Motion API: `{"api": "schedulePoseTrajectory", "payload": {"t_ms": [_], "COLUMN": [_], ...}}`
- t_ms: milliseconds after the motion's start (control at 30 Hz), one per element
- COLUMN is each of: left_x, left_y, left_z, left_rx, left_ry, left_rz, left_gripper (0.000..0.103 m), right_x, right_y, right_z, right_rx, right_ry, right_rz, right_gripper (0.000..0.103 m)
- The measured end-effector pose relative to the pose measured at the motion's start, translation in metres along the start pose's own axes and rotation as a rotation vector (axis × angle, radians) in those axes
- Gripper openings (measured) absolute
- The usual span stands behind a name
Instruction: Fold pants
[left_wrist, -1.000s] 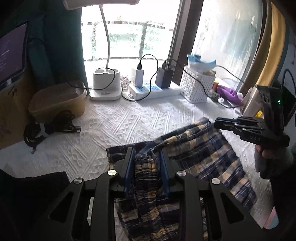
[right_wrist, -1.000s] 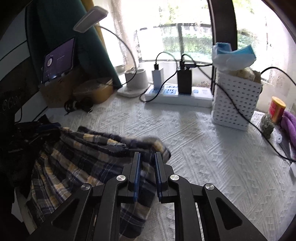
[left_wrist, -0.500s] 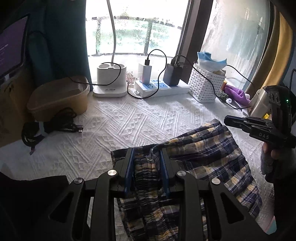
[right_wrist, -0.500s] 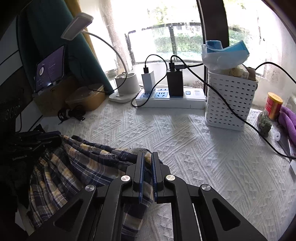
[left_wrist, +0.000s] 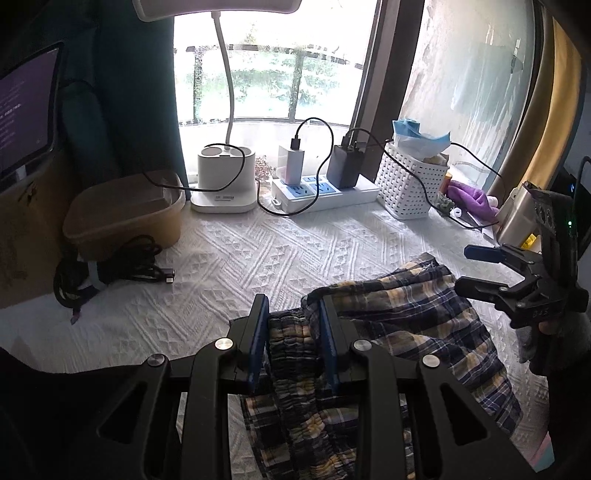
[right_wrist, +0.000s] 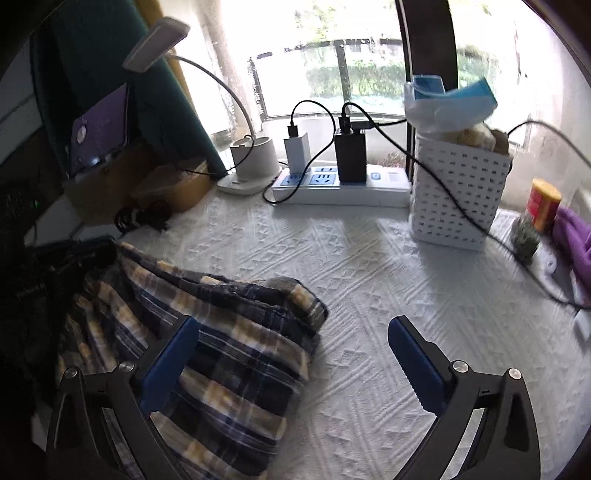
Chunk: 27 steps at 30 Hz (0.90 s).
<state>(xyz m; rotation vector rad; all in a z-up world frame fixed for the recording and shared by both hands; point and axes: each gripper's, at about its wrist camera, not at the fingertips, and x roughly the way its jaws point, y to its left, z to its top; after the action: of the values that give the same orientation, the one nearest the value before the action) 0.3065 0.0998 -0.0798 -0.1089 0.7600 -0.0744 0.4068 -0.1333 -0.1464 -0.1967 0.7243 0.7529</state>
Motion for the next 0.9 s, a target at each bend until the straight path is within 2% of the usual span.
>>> {"api": "schedulePoseTrajectory", "payload": {"t_ms": [33,67,133,200,333,500,633,767,800,867,900], "left_x": [0.001,0.004,0.006,0.006,0.009,0.018,0.032,0.048,0.049,0.047,0.042], "left_y": [0.001,0.002,0.002,0.001,-0.001,0.002,0.010,0.018,0.021,0.025,0.025], "left_z": [0.000,0.000,0.001,0.002,0.003,0.001,-0.005,-0.013,-0.014,-0.012,-0.011], "left_rx": [0.002,0.002,-0.001,0.005,0.019,0.027,0.014,-0.010,-0.031,-0.064,-0.072], "left_ry": [0.002,0.005,0.008,0.005,0.010,0.035,0.066,0.098,0.103,0.103,0.099], "left_rz": [0.002,0.004,0.002,0.003,0.002,0.016,0.031,0.049,0.047,0.042,0.033], "left_gripper": [0.026,0.026,0.026,0.026,0.026,0.026,0.026,0.027,0.030,0.030,0.031], "right_x": [0.003,0.008,0.019,0.027,0.036,0.033,0.047,0.060,0.059,0.049,0.041], "right_y": [0.000,-0.001,-0.001,0.004,0.006,0.005,-0.004,-0.001,-0.002,-0.003,-0.002], "right_z": [0.000,0.000,-0.001,-0.004,-0.002,0.009,0.012,0.010,0.011,0.015,0.017], "right_rx": [-0.004,-0.009,-0.019,-0.036,-0.036,-0.024,0.009,0.003,0.005,0.010,0.008], "right_ry": [0.009,0.025,0.057,0.079,0.073,0.044,0.052,0.051,0.048,0.038,0.028], "right_rz": [-0.003,-0.001,0.021,0.045,0.060,0.065,0.070,0.029,0.026,0.009,-0.010], "right_gripper": [0.079,0.071,0.043,0.030,0.012,0.010,0.010,0.010,0.011,0.019,0.027]}}
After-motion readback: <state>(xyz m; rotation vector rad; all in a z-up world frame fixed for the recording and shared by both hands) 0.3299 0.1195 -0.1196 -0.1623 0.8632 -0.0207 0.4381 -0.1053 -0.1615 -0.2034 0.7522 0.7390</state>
